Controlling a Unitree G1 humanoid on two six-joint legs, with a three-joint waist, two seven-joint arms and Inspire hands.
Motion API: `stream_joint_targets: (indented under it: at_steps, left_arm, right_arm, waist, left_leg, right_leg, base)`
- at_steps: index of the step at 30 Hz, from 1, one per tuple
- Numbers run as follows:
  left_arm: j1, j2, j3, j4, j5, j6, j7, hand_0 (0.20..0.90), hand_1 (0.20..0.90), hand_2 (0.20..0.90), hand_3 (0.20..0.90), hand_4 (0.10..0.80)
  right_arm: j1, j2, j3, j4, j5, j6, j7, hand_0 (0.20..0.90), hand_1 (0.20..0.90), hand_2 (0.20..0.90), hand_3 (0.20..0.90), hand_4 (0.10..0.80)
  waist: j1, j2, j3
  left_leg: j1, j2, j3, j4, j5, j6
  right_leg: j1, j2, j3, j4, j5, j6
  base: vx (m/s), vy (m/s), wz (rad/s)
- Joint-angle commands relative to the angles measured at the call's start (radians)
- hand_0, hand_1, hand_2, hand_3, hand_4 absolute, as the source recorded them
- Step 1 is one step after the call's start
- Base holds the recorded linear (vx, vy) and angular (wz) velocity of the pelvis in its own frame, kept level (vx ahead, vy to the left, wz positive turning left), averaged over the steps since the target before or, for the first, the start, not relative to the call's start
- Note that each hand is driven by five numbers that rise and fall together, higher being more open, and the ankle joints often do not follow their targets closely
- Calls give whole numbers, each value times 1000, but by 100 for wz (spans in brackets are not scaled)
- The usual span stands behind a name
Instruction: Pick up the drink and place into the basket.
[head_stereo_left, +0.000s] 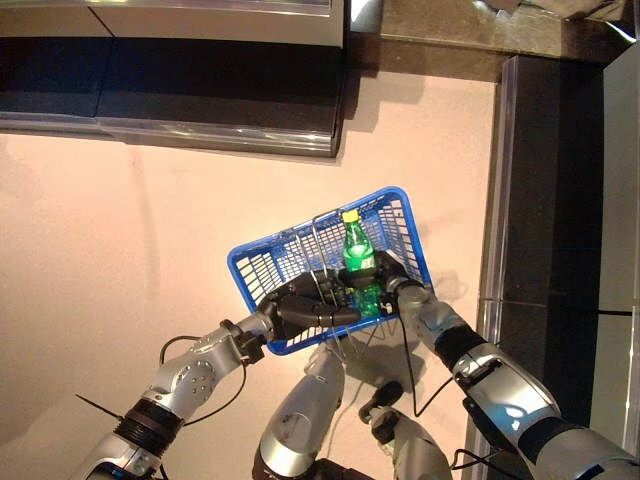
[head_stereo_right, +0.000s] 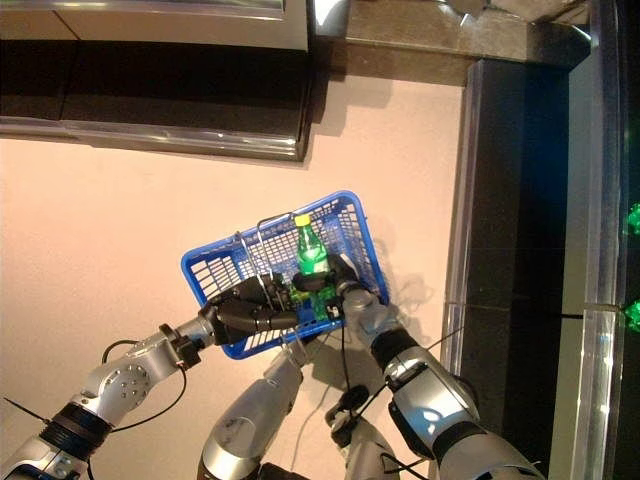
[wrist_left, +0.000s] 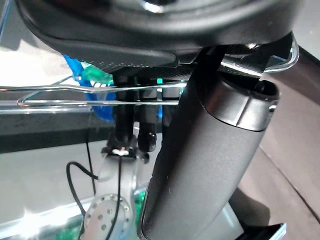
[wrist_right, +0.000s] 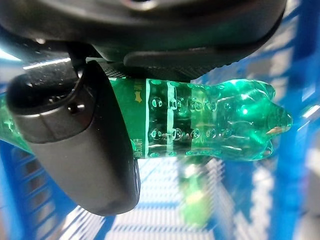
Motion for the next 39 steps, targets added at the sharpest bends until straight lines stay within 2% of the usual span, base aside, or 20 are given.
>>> stream_joint_targets:
  at_steps: [1, 9, 10, 11, 18, 30, 36, 39]
  left_arm:
    - [-126, -101, 36, -345, -111, -63, -210, 300, 300, 300, 200, 100]
    - [-142, -139, 27, -359, -124, -53, -200, 300, 300, 300, 200, 100]
    - [-146, -142, 26, -357, -123, -52, -199, 300, 300, 300, 200, 100]
    - [-148, -141, 25, -355, -127, -52, -197, 300, 300, 300, 200, 100]
    - [-144, -145, 30, -348, -140, -38, -197, 300, 300, 300, 200, 100]
    - [-115, -142, 44, -344, -141, -52, -188, 300, 300, 300, 200, 100]
    - [-104, -145, 57, -332, -138, -56, -172, 300, 300, 300, 200, 100]
    - [-74, -129, 86, -321, -127, -80, -138, 300, 300, 300, 200, 100]
  right_arm:
    - [-126, 32, 8, -53, -78, -56, -6, 300, 300, 300, 200, 100]
    - [-137, 45, -1, 13, -125, -61, -45, 300, 300, 300, 200, 100]
    - [-140, 43, -5, 19, -120, -61, -46, 469, 469, 469, 398, 298]
    - [-144, 41, -9, 24, -121, -62, -48, 900, 900, 900, 900, 800]
    - [-157, 34, -26, 15, -121, -72, -69, 900, 900, 900, 900, 800]
    - [-135, 22, 4, -76, -181, -73, -117, 900, 900, 900, 900, 800]
    - [-123, 15, 2, -126, -173, -116, -150, 900, 900, 900, 900, 800]
    - [-91, -13, 3, -270, -149, -165, -181, 900, 900, 900, 900, 800]
  waist:
    - [8, 38, -37]
    - [5, 45, -30]
    - [4, 48, -29]
    - [3, 49, -29]
    - [1, 55, -27]
    - [-9, 42, -29]
    - [-16, 33, -33]
    - [-28, 22, -35]
  left_leg:
    - [64, -46, 95, 8, -91, 126]
    - [58, -53, 94, 12, -93, 131]
    - [58, -54, 94, 13, -93, 132]
    - [58, -54, 95, 12, -93, 132]
    - [57, -58, 96, 18, -95, 135]
    - [67, -53, 106, 20, -104, 138]
    - [74, -48, 110, 19, -110, 139]
    - [83, -44, 116, 17, -116, 139]
  right_leg:
    - [-67, -12, 35, -15, 221, -32]
    - [-79, -17, 39, -13, 230, -26]
    - [-80, -19, 39, -11, 231, -26]
    - [-83, -19, 40, -10, 232, -25]
    - [-93, -29, 42, 0, 237, -22]
    - [-96, -29, 57, -2, 248, -17]
    - [-94, -26, 64, -5, 252, -16]
    - [-95, -25, 73, 0, 261, -14]
  base:
    - [0, 0, 0]
    - [0, 0, 0]
    - [0, 0, 0]
    - [0, 32, 1]
    - [0, 0, 0]
    - [0, 0, 0]
    - [0, 0, 0]
    - [0, 0, 0]
